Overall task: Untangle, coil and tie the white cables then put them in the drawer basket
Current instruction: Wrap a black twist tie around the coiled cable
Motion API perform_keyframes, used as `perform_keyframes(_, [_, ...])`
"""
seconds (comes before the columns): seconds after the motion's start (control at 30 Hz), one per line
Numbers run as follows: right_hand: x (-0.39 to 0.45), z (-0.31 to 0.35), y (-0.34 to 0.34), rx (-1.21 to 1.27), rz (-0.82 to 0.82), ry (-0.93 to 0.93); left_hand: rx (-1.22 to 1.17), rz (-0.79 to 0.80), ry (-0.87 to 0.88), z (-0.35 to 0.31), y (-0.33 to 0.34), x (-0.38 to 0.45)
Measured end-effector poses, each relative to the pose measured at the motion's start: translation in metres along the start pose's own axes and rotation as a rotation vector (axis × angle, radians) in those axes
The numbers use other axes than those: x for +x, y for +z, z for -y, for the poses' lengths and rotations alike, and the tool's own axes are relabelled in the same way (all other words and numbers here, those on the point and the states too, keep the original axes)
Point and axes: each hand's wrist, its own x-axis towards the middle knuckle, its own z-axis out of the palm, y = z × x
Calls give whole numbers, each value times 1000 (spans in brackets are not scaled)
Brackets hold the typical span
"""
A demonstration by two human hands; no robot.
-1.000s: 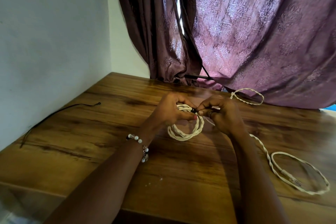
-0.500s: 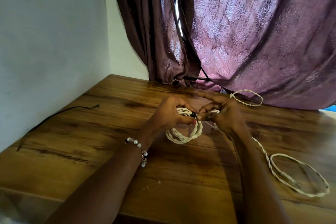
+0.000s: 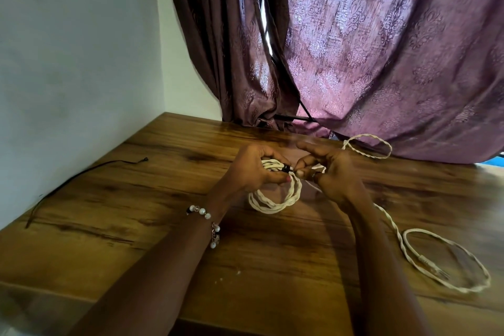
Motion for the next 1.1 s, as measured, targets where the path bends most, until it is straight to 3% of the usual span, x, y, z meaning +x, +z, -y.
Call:
perform_keyframes(0.43, [1, 4, 8, -75, -79, 41, 88, -1, 32, -1, 1, -1])
perform_keyframes(0.67, [1, 7, 20, -82, -207, 77, 89, -26, 32, -5, -3, -3])
perform_keyframes(0.93, [0, 9, 31, -119, -334, -18, 76, -40, 66, -6, -1, -3])
perform_keyframes(1.1, [2, 5, 23, 194, -287, 14, -12, -56, 61, -4, -1, -3])
